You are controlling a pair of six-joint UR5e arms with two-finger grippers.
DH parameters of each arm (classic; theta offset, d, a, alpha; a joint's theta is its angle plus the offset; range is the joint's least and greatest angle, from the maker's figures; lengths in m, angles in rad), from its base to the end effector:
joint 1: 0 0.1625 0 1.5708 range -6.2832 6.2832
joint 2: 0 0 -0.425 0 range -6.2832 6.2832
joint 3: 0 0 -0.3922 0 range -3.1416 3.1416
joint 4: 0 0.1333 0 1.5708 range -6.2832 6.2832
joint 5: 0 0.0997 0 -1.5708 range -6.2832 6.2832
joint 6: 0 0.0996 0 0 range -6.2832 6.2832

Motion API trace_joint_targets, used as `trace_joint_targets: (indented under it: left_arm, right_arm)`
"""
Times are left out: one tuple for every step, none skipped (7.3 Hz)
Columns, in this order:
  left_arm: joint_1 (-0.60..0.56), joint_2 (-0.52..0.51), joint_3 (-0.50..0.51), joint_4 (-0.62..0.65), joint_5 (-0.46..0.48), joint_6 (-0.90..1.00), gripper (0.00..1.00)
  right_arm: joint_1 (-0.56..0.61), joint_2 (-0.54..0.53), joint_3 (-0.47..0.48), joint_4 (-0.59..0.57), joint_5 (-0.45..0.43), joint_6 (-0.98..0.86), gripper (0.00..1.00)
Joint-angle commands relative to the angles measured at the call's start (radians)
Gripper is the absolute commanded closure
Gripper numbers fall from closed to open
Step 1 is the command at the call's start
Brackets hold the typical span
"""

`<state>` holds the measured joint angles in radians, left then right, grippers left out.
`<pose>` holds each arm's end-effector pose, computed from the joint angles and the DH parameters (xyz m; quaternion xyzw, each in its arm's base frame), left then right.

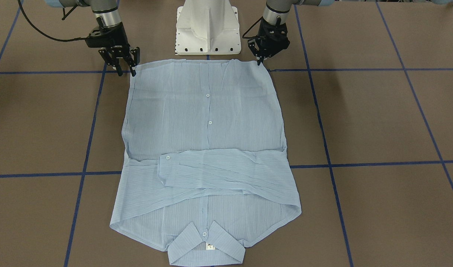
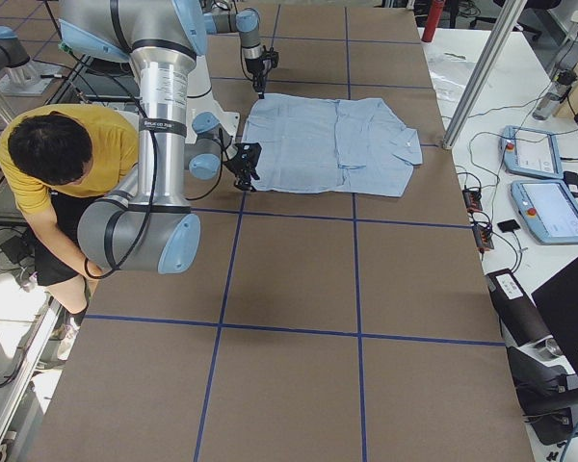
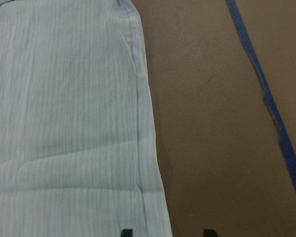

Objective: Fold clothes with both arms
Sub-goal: 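Grasp the hem corners with both grippers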

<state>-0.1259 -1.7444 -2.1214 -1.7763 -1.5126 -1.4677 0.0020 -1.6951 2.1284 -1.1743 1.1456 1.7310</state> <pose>0.4850 -0.2016 0.3008 0.0770 0.4422 -0.0232 0.8933 -0.4372 -0.1753 0.4072 0.1614 -0.4080 0.1572 0.8847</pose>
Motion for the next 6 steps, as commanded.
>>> trace_joint_targets:
  left_arm:
    - [0.000,0.000,-0.002,0.000,0.000,0.001,1.00]
    - [0.000,0.000,-0.002,0.000,0.000,0.001,1.00]
    - [0.000,0.000,-0.002,0.000,0.000,0.001,1.00]
    - [0.000,-0.001,-0.003,0.000,0.000,0.001,1.00]
    - [-0.001,0.000,-0.006,0.000,0.000,0.001,1.00]
    - [-0.001,0.000,-0.011,0.000,0.000,0.001,1.00]
  right_arm:
    - [-0.034,0.015,-0.004,-0.039,-0.029,0.002,0.43]
    - [-0.049,0.015,-0.005,-0.045,-0.035,0.002,0.43]
    - [-0.062,0.015,-0.005,-0.047,-0.043,0.002,0.43]
    - [-0.071,0.015,-0.005,-0.048,-0.047,0.002,0.46]
    - [-0.076,0.015,-0.005,-0.048,-0.049,0.002,0.52]
    - [-0.079,0.015,-0.007,-0.054,-0.047,0.002,0.60]
